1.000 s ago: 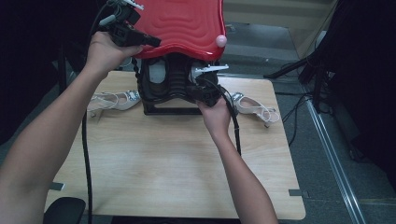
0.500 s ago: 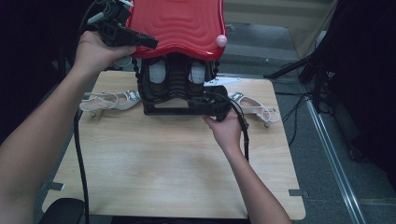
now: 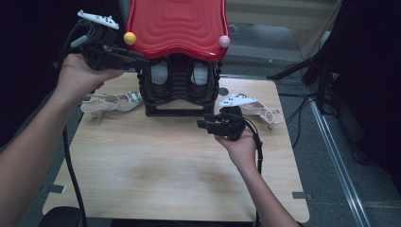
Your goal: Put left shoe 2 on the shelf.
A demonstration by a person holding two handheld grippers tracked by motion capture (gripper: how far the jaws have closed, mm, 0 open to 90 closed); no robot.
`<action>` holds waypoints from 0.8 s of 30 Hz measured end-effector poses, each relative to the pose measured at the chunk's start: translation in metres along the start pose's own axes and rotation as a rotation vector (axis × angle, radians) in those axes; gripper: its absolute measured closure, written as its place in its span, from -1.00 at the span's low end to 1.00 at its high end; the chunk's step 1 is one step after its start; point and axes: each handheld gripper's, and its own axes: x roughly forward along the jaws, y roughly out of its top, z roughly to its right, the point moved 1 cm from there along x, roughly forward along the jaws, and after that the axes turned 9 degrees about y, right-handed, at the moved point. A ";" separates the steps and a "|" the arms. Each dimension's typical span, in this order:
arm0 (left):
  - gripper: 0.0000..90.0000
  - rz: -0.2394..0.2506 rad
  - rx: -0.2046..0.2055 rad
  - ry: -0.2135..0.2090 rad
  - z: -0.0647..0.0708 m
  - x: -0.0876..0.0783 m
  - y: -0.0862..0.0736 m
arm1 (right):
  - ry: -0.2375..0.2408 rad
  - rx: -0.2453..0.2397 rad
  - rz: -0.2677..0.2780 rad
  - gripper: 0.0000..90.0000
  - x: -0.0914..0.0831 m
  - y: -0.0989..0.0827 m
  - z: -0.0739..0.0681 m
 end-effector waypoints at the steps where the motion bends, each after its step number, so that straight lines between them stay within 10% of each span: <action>1: 0.25 0.001 -0.004 -0.002 0.000 0.000 -0.003 | -0.001 -0.015 0.001 0.28 -0.001 -0.003 0.001; 14: 0.17 -0.013 -0.051 -0.032 0.004 0.015 -0.062 | 0.020 0.011 -0.002 0.26 -0.007 -0.028 0.011; 24: 0.63 -0.044 -0.087 -0.042 0.005 0.031 -0.102 | -0.007 0.017 0.007 0.26 -0.009 -0.045 0.019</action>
